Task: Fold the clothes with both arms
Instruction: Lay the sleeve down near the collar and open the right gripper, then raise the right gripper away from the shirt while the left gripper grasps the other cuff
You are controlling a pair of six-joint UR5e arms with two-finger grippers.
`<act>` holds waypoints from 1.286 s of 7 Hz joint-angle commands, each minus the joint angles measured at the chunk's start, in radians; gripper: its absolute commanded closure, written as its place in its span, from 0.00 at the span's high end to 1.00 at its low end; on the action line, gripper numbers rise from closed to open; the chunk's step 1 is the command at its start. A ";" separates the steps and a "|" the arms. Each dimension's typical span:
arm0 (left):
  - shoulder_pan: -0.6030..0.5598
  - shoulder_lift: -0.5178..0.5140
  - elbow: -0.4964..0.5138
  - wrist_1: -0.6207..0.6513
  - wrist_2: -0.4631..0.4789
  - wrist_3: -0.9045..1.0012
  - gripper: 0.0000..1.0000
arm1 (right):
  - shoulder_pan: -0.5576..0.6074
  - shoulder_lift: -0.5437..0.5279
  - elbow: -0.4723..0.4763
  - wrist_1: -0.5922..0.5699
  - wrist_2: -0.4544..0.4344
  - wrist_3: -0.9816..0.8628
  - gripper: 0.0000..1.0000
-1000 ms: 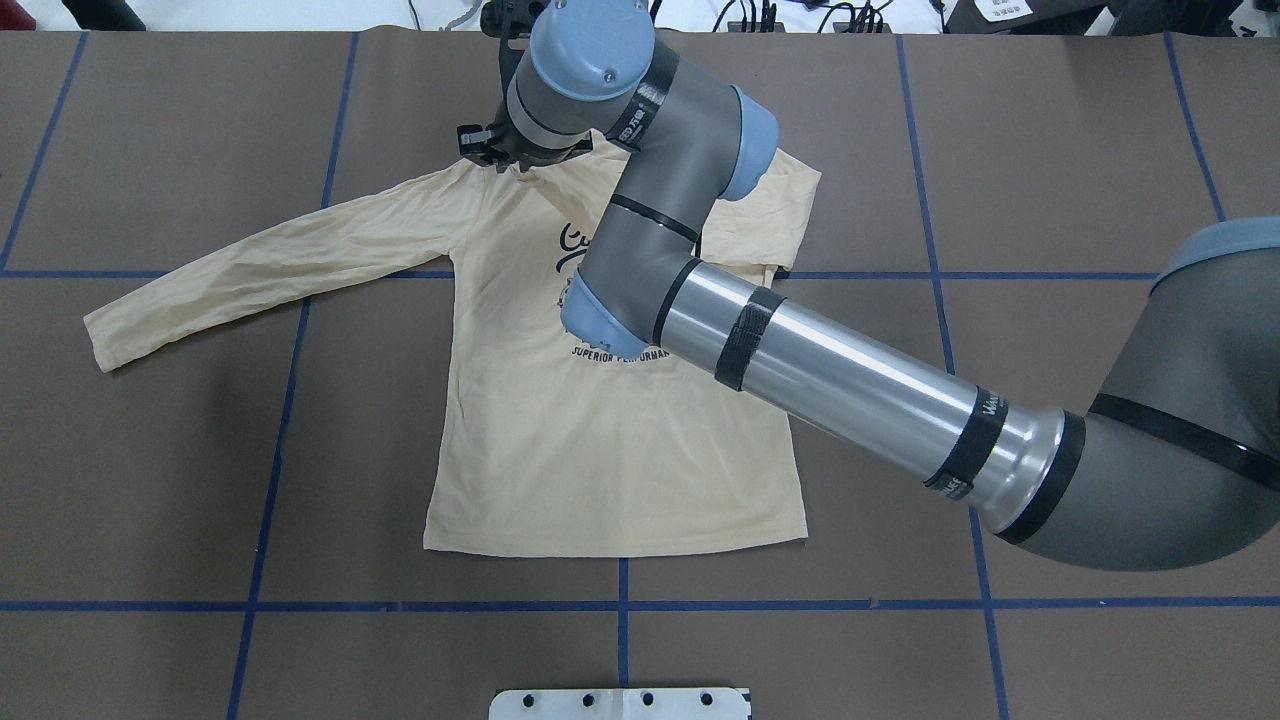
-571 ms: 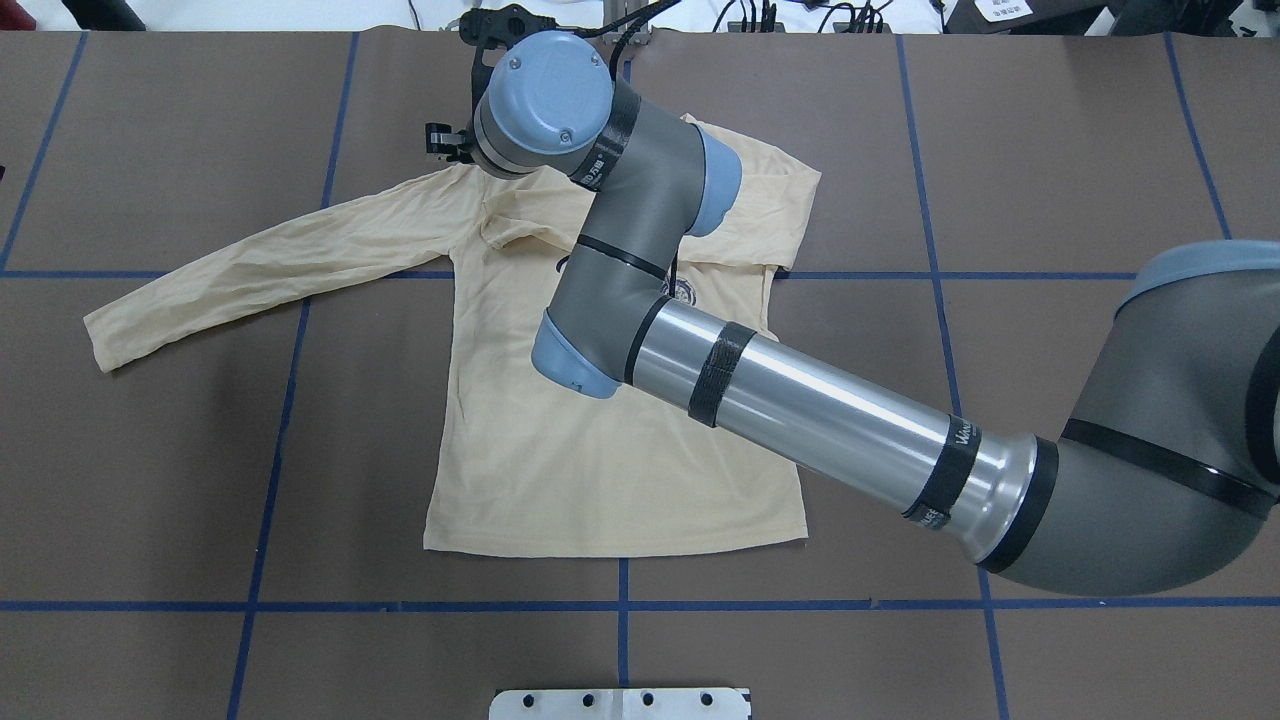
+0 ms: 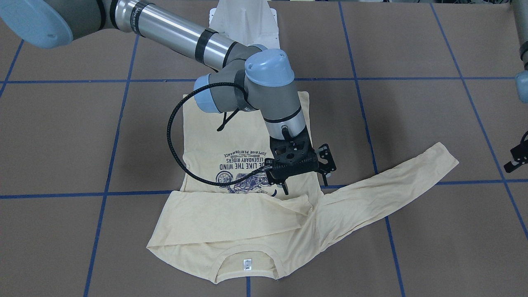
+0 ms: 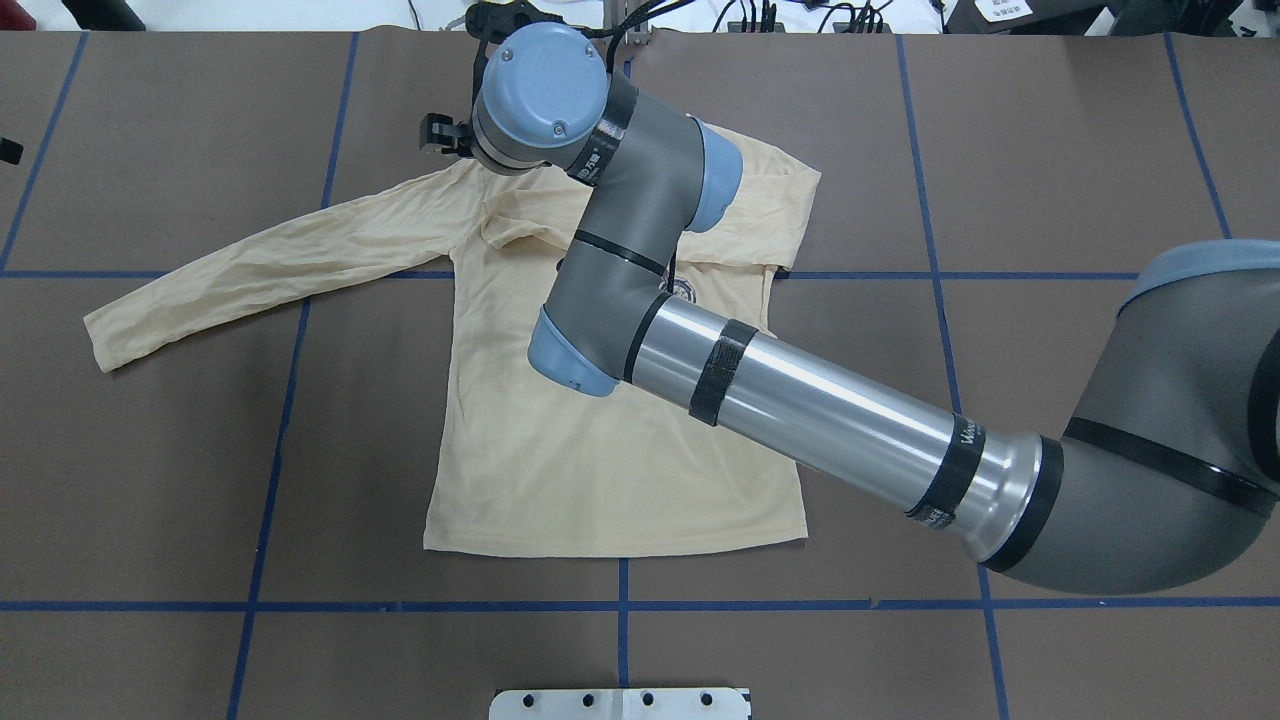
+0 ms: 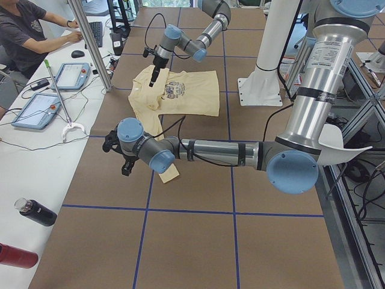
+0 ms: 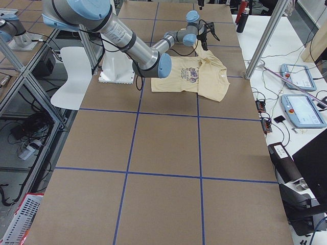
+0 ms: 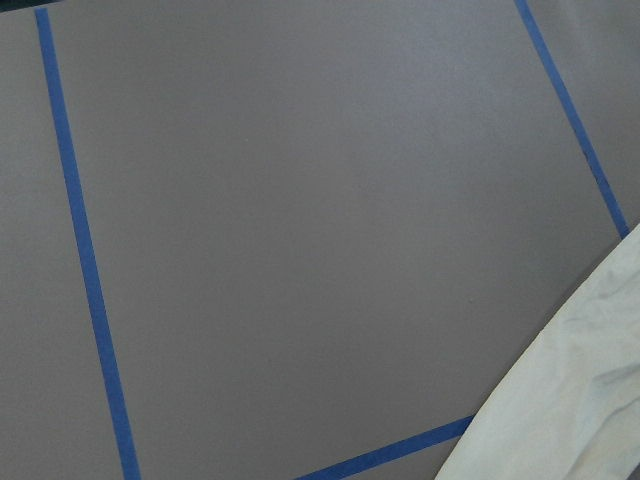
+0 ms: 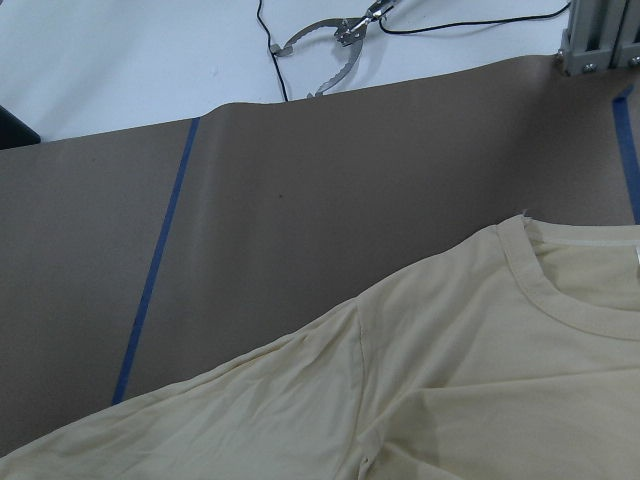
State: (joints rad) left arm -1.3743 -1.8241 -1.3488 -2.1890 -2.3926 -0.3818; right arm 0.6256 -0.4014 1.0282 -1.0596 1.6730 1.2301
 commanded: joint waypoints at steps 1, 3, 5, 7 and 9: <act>0.103 0.006 -0.025 -0.119 0.186 -0.243 1.00 | 0.063 -0.014 0.116 -0.272 0.112 -0.009 1.00; 0.258 0.078 -0.103 -0.137 0.397 -0.433 1.00 | 0.115 -0.129 0.300 -0.490 0.212 -0.062 1.00; 0.322 0.222 -0.196 -0.171 0.423 -0.521 0.99 | 0.190 -0.331 0.590 -0.710 0.302 -0.267 1.00; 0.411 0.281 -0.187 -0.233 0.527 -0.603 0.98 | 0.264 -0.503 0.720 -0.737 0.405 -0.392 1.00; 0.414 0.292 -0.165 -0.235 0.530 -0.597 0.97 | 0.292 -0.620 0.812 -0.737 0.436 -0.466 1.00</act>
State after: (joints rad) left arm -0.9668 -1.5407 -1.5245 -2.4201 -1.8696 -0.9780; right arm 0.8996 -0.9473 1.7800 -1.7938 2.0898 0.8056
